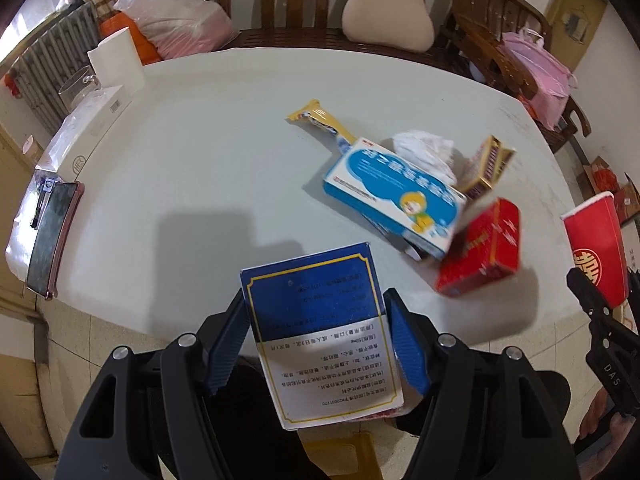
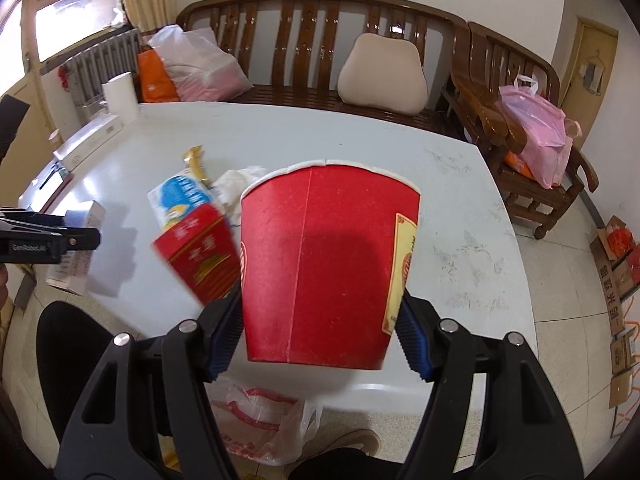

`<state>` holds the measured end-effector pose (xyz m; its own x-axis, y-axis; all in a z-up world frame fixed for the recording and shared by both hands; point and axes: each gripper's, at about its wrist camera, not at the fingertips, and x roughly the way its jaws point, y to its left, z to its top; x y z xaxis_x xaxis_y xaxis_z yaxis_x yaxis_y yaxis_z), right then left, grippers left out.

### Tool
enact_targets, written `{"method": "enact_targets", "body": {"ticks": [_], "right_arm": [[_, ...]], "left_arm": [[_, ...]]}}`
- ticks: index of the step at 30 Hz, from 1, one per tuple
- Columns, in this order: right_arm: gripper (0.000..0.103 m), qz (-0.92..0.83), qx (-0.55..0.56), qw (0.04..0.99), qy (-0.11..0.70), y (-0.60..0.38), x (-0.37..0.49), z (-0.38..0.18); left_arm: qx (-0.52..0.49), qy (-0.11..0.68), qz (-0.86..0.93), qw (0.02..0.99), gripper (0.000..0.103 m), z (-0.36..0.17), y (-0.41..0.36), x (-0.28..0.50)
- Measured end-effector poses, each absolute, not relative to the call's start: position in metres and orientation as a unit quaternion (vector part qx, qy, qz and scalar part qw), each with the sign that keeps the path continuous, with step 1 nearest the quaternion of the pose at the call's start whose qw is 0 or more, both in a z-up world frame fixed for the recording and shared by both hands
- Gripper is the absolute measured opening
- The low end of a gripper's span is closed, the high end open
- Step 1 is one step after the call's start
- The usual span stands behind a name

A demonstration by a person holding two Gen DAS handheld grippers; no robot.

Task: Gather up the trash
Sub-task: 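Lower both held items down over the white plastic trash bag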

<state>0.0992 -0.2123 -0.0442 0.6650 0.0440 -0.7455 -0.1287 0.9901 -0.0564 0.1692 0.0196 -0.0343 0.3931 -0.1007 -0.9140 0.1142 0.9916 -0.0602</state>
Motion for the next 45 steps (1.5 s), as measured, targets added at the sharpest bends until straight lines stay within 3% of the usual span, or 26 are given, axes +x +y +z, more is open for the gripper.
{"method": "enact_targets", "body": {"ticks": [9,22,45], "right_arm": [[0.066,0.064,-0.069,0.907,0.410,-0.188,0.040,-0.052],[0.066,0.067,-0.077,0.889,0.447,-0.168,-0.003,-0.107],[0.066,0.032,-0.088,0.846,0.525,-0.159,0.020,-0.233]], "left_arm": [[0.027,0.546,-0.098,0.831,0.065,-0.049,0.008,0.106],[0.052,0.563,-0.156,0.810,0.065,-0.118,-0.016,0.043],[0.082,0.621,-0.163,0.763,0.065,-0.239,-0.026,0.054]]}}
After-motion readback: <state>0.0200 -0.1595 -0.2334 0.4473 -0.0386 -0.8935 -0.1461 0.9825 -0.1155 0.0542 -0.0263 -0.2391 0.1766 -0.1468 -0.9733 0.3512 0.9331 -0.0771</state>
